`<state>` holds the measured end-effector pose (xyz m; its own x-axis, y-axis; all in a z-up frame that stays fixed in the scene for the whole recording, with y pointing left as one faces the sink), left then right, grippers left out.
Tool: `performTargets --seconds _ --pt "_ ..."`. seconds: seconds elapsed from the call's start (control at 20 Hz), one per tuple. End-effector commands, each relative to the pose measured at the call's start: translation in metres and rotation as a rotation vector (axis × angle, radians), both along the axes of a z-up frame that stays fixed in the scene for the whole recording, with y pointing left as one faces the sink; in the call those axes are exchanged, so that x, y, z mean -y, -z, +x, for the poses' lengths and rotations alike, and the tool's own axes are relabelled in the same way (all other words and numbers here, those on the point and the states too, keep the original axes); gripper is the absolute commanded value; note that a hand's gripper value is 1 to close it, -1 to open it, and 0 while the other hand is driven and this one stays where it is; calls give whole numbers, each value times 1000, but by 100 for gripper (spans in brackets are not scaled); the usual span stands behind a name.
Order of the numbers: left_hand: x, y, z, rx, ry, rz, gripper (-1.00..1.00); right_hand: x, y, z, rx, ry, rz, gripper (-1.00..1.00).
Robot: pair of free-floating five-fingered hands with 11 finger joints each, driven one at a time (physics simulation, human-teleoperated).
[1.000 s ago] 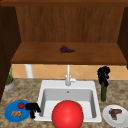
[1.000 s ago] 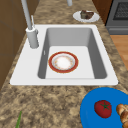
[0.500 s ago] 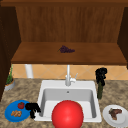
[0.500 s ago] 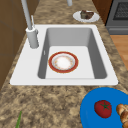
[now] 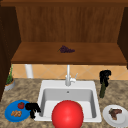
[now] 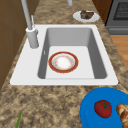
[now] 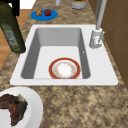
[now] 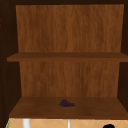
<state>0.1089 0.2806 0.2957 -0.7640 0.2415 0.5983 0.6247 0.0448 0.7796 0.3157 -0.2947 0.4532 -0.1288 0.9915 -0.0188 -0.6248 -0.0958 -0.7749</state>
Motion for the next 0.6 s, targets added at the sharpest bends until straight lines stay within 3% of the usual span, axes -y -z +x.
performTargets --seconds 0.0,0.35,0.55 --pt "0 0 0 0 0 0 0 14 19 19 35 -45 9 100" --pt "0 0 0 0 0 0 0 47 70 39 35 -29 -4 100" --pt "0 0 0 0 0 0 0 55 92 38 43 -9 -54 100"
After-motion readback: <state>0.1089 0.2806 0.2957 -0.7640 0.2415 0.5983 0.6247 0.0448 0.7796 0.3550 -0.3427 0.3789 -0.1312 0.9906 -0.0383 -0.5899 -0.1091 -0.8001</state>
